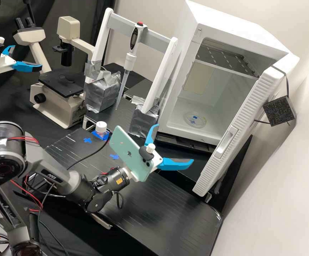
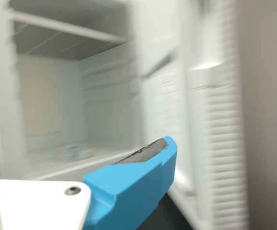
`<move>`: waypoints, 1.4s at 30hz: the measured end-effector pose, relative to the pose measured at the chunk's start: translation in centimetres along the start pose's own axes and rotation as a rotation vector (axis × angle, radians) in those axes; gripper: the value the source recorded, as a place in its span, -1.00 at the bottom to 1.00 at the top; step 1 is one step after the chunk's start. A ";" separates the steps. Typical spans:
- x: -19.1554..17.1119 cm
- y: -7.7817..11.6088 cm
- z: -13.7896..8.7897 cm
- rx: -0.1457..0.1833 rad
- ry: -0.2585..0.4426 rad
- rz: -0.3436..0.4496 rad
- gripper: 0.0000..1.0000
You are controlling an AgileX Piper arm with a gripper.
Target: Close the door
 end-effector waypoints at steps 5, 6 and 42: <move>0.1 3.0 1.1 -0.006 -0.041 0.111 1.00; 0.1 3.4 1.3 -0.014 -0.048 0.126 1.00; 6.9 0.8 5.7 0.003 -0.090 0.054 1.00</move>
